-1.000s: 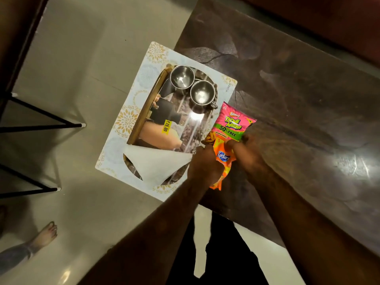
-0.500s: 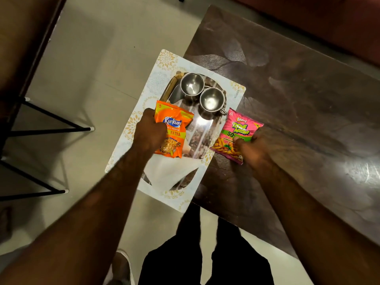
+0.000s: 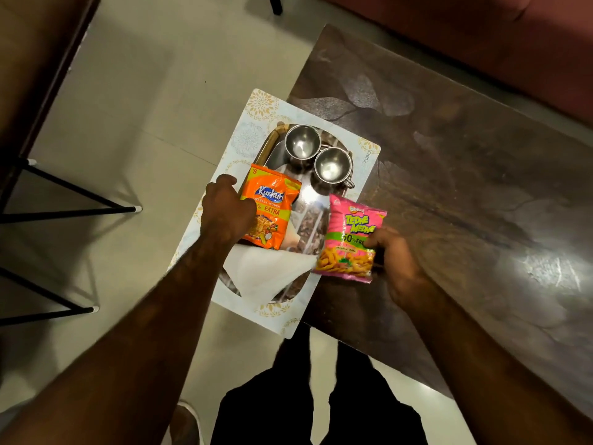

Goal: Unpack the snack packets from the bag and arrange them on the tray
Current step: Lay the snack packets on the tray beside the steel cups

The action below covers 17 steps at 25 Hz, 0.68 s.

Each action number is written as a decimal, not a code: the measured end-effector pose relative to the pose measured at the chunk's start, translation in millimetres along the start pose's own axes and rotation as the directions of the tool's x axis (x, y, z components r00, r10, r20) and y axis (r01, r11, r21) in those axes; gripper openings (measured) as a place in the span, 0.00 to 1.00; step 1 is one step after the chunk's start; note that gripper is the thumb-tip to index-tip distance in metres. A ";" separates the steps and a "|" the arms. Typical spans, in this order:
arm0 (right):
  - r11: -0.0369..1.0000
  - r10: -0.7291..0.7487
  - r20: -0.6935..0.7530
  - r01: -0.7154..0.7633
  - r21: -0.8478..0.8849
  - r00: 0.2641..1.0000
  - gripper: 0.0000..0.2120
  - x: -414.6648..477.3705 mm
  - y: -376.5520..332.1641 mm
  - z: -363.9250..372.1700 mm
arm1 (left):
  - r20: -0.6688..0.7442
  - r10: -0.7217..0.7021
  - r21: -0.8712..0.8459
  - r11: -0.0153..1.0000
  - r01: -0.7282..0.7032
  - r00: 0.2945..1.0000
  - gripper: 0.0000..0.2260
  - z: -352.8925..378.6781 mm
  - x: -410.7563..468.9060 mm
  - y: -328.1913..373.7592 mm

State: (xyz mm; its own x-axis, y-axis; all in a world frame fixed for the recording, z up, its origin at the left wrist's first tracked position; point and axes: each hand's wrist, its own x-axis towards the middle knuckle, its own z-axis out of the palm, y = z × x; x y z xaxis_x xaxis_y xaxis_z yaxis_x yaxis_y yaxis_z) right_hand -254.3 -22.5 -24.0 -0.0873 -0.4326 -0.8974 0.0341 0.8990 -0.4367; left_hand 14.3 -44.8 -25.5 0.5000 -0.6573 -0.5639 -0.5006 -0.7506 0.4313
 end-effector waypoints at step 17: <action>0.999 0.021 0.030 -0.020 -0.032 0.999 0.16 27.4 18.8 64.6 | 0.224 0.024 0.005 1.000 -0.026 0.974 0.18 -4.6 18.7 -25.9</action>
State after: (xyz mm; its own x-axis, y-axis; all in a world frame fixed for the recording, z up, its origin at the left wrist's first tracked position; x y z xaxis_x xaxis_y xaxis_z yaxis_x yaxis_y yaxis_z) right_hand -191.8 -21.9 -60.9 -0.0569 -0.4151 -0.9080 0.0041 0.9094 -0.4160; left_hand 39.9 -38.0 -44.0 0.3170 -0.6435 -0.6967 -0.5165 -0.7332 0.4422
